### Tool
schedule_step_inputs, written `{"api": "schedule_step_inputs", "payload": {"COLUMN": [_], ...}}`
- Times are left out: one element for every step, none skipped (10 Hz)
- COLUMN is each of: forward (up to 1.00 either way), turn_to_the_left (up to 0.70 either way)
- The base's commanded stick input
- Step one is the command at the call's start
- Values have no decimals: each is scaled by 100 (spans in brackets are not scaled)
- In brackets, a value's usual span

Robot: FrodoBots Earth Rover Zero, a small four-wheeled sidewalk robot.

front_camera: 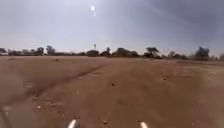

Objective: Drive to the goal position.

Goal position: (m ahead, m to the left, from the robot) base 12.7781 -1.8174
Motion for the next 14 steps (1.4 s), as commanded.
{"api": "schedule_step_inputs", "payload": {"forward": [70,70,70,70,70,70,70,70,70,70,70,70,70,70], "turn_to_the_left": [-33,-35,-33,0,0,0,0,0,0,0,0,0,0,0]}}
